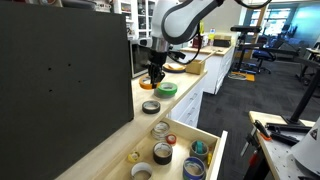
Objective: Put the orange masking tape in the drawer
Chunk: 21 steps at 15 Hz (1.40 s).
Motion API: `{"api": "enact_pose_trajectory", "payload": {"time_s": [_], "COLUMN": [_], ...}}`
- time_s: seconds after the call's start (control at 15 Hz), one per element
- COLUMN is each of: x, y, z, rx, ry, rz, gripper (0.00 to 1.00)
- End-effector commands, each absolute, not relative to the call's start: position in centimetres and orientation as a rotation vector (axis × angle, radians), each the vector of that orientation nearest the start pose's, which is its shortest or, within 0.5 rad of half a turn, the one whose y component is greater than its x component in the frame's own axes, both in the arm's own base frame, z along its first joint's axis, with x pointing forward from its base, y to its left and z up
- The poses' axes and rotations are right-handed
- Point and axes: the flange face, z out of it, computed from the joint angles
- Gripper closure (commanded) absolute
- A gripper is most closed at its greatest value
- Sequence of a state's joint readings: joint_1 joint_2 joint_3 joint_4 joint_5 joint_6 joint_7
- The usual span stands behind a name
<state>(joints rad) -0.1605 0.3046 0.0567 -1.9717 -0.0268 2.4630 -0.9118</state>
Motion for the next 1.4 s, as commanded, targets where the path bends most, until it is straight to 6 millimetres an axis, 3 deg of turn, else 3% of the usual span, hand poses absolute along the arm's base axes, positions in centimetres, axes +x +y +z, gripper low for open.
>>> {"api": "enact_pose_trajectory", "payload": {"time_s": [0.0,0.33,0.53,0.8,1.33], "x": [57.5,52.7,51.1,50.1,50.0], "y": [-4.5,-0.4,1.1,1.8,3.0], "z": [35.6,35.4,34.4,32.5,26.6], "rx": [-3.007,-3.011,-3.005,-2.984,-2.913], "ry": [-1.239,-1.251,-1.259,-1.242,-1.292], "rz": [-0.196,-0.071,-0.006,0.075,0.181], "gripper": [0.94,0.94,0.94,0.94,0.94]}}
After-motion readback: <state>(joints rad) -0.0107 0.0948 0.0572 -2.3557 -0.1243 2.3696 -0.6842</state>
